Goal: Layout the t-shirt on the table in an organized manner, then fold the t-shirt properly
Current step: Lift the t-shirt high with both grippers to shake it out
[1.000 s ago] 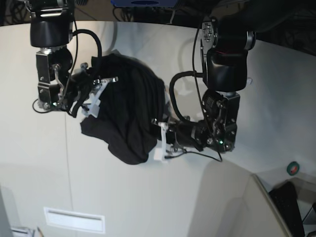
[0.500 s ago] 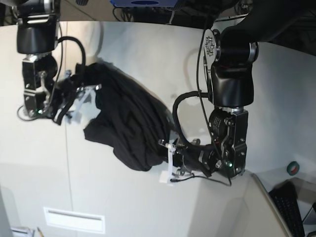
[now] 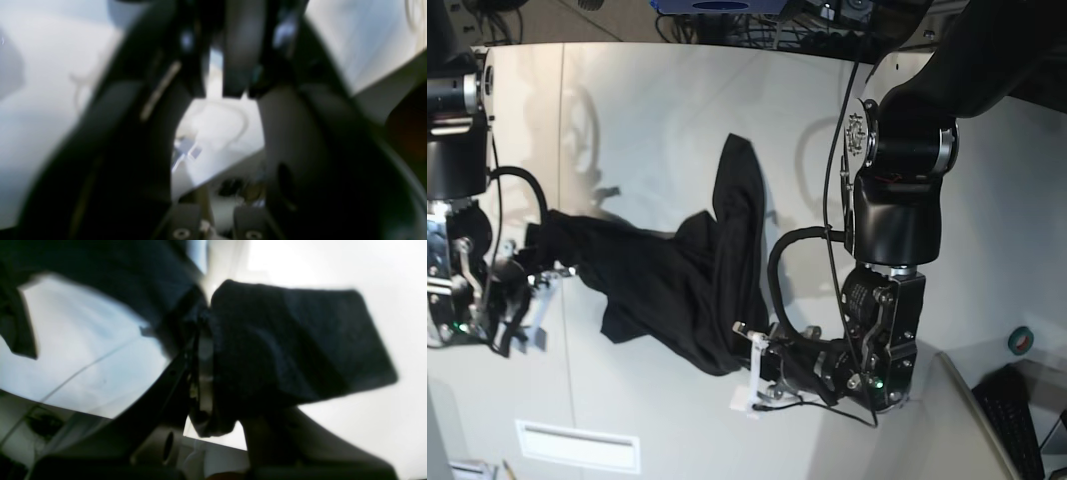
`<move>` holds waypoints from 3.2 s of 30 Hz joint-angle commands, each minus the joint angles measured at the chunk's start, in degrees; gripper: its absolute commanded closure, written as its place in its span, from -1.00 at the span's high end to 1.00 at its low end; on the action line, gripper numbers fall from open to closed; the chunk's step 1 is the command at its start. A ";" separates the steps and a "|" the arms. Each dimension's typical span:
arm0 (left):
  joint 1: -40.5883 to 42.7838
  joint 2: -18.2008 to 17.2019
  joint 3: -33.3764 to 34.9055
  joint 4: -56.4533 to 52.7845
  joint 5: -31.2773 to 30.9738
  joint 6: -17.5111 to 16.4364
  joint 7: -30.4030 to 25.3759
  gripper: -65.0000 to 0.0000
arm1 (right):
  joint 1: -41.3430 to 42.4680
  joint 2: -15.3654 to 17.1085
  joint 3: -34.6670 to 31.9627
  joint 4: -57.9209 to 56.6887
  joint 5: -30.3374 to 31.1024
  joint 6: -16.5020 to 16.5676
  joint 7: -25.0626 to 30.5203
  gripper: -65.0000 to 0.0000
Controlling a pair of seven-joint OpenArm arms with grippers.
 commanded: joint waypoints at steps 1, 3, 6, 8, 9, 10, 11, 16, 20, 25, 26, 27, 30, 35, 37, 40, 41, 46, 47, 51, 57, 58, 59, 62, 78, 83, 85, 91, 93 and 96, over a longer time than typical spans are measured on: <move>-2.01 -0.08 0.37 0.84 -0.82 -0.49 -0.93 -1.00 | 2.47 0.38 -0.25 0.61 0.63 0.04 -0.10 -1.00; -3.42 0.01 1.07 0.40 -0.82 -0.49 -1.02 -1.00 | 4.49 0.38 -1.30 -0.01 0.45 0.04 -0.10 -1.00; -4.91 0.10 1.07 0.40 -0.82 -0.49 -2.60 -1.00 | 8.10 0.47 -1.57 -3.17 0.45 0.04 0.08 -1.00; -6.76 0.01 1.07 -0.48 -0.82 -0.49 -2.95 -1.00 | 10.03 0.82 -1.74 -4.23 0.45 0.04 0.69 -1.00; -7.72 0.01 1.07 -1.80 -0.82 -0.49 -2.95 -1.00 | 11.00 1.44 -1.74 -4.67 0.45 0.04 0.78 -1.00; -9.04 0.01 1.07 -3.29 -0.82 -0.49 -2.95 -1.00 | 12.05 1.70 -1.74 -5.19 0.45 0.04 0.78 -1.00; -10.27 0.01 1.07 -4.87 -0.82 -0.49 -3.13 -1.00 | 13.37 1.79 -1.74 -5.72 0.45 0.04 0.95 -1.00; -15.37 -0.08 1.16 -9.89 -0.73 -0.49 -6.21 -1.00 | 19.35 2.32 -1.92 -9.50 0.36 0.04 1.57 -1.00; -18.36 -0.08 1.16 -12.52 -0.73 -0.49 -7.35 -1.00 | 23.30 2.32 -6.40 -10.47 0.28 0.04 2.89 -1.00; -22.40 -0.08 1.16 -15.78 -0.65 -0.49 -9.19 -1.00 | 29.37 2.32 -10.71 -11.43 0.28 0.04 3.59 -1.00; -23.37 -0.08 1.16 -16.30 -0.65 -0.49 -9.19 -1.00 | 30.69 2.23 -10.62 -12.49 0.28 0.04 3.68 -1.00; -24.16 -0.08 1.16 -16.66 -0.65 -0.49 -9.19 -1.00 | 31.92 2.23 -10.44 -13.72 0.28 0.04 4.21 -1.00; -26.54 0.01 0.90 -16.66 1.20 -0.49 -9.37 -1.00 | 35.26 2.23 -10.44 -16.18 0.36 0.04 5.44 -1.00; -30.84 0.27 0.81 -16.74 3.66 -0.49 -11.13 -1.00 | 38.87 2.23 -10.44 -16.80 0.36 0.04 5.53 -1.00; -32.08 0.27 0.46 -16.92 3.57 -0.49 -11.13 -1.00 | 40.10 2.23 -10.44 -16.89 0.36 0.04 5.53 -1.00; -33.22 0.27 0.28 -17.62 3.57 -0.49 -11.13 -1.00 | 41.50 2.23 -10.44 -16.89 0.36 0.04 5.61 -1.00; -33.31 0.27 0.28 -17.62 3.57 -0.49 -11.22 -1.00 | 41.77 2.23 -10.44 -16.89 0.36 0.04 5.61 -1.00; -35.24 0.18 0.28 -17.71 3.57 -0.49 -11.39 -1.00 | 44.05 2.32 -10.44 -16.80 0.36 0.04 7.55 -1.00; -35.42 0.18 0.28 -17.71 3.75 -0.49 -11.39 -1.00 | 44.49 2.32 -10.44 -16.80 0.36 0.04 7.81 -1.00; -35.59 0.27 0.28 -17.97 3.84 -0.49 -13.24 -1.00 | 44.49 2.14 -11.06 -17.15 0.28 0.04 8.43 -1.00; -34.98 0.10 0.99 -23.69 3.93 2.54 -18.60 -1.00 | 42.82 2.14 -11.76 -23.74 -0.07 0.04 15.46 -1.00; -34.54 0.10 0.55 -23.95 3.93 2.98 -19.74 -1.00 | 42.73 2.14 -11.76 -24.27 -0.69 0.04 16.43 -1.00; -34.36 0.01 0.46 -23.95 3.93 3.51 -20.71 -1.00 | 42.73 2.14 -11.76 -25.06 -1.39 0.04 17.39 -1.00; -34.27 0.01 1.07 -24.13 3.93 5.35 -22.82 -1.00 | 42.82 1.88 -11.76 -26.47 -3.42 0.04 19.50 -1.00; -37.70 0.01 1.78 -17.27 3.93 15.73 -29.59 -1.00 | 50.91 2.14 -11.85 -25.76 -3.77 0.04 29.26 -1.00; -39.60 -0.08 1.51 -15.95 3.93 15.81 -29.85 -1.00 | 51.56 2.23 -11.85 -25.85 -3.85 -0.31 30.23 -1.00; -39.60 -0.08 1.16 -15.95 3.93 15.81 -29.85 -1.00 | 51.56 2.23 -11.68 -25.85 -3.85 -0.31 30.23 -1.00; -39.60 0.01 1.16 -9.97 3.57 18.72 -29.59 -1.00 | 51.56 2.23 -11.76 -24.36 -3.85 0.04 31.28 -1.00; -39.60 0.10 1.34 -9.80 3.84 19.24 -29.59 -1.00 | 51.56 2.23 -11.76 -24.27 -3.85 0.13 31.99 -1.00; -39.60 0.18 1.34 -10.94 2.78 19.33 -29.50 -1.00 | 51.56 2.23 -11.76 -24.53 -3.85 0.13 32.08 -1.00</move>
